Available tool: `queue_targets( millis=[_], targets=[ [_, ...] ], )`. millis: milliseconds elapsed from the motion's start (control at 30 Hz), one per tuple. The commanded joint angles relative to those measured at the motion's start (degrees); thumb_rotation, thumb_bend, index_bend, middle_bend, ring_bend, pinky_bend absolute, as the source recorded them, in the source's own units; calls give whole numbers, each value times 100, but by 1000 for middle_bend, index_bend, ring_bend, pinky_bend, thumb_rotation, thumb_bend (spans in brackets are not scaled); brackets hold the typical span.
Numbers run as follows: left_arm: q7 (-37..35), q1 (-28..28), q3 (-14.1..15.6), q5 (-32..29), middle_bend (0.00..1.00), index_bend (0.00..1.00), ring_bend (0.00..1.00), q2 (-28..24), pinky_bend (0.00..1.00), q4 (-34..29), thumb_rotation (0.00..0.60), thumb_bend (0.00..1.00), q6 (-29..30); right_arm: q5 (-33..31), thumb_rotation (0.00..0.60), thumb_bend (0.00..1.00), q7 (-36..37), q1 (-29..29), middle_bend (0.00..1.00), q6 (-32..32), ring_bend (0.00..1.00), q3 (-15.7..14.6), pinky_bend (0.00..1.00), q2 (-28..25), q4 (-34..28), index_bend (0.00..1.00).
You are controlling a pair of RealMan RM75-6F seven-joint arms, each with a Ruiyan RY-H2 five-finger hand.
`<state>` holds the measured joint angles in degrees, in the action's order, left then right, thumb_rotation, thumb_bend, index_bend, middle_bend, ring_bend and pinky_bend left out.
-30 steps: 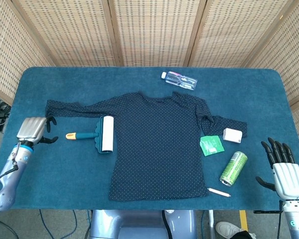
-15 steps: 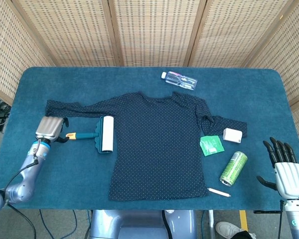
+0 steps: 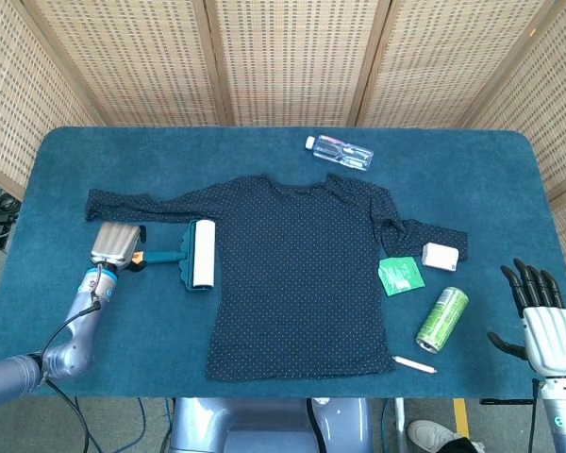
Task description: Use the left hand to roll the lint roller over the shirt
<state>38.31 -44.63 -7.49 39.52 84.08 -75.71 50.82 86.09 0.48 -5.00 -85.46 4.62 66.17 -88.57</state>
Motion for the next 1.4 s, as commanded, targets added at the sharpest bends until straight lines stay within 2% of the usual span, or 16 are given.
queue_targets(
  millis=[33,600,1233,1267,1333,1400],
  targets=[
    [115,-83,10,-131,603,429,550,75,635,46,600,288,-17,-8,600,84,24,-1,0,-3,0,8,0,1,9,0],
    [404,-302,125,-363,701,442,612,441,663,315,600,289,52,-36,600,84,186,1,0,-15,0,35,0,-1,63,0],
    [500,-376,215,-513,709,454,620,798,672,715,600,294,-72,-75,600,84,246,-17,0,36,0,45,0,3,83,0],
    [503,-376,222,-506,709,472,620,820,672,742,600,316,-71,-70,600,84,250,-16,0,33,0,45,0,2,83,0],
    [500,-373,233,-496,719,592,626,884,673,812,600,496,-71,-59,600,84,260,-13,0,20,0,44,0,3,81,0],
    [485,-368,225,-491,734,785,637,921,674,840,600,790,-59,-51,600,84,269,-11,0,8,0,45,0,2,79,0]
  ],
)
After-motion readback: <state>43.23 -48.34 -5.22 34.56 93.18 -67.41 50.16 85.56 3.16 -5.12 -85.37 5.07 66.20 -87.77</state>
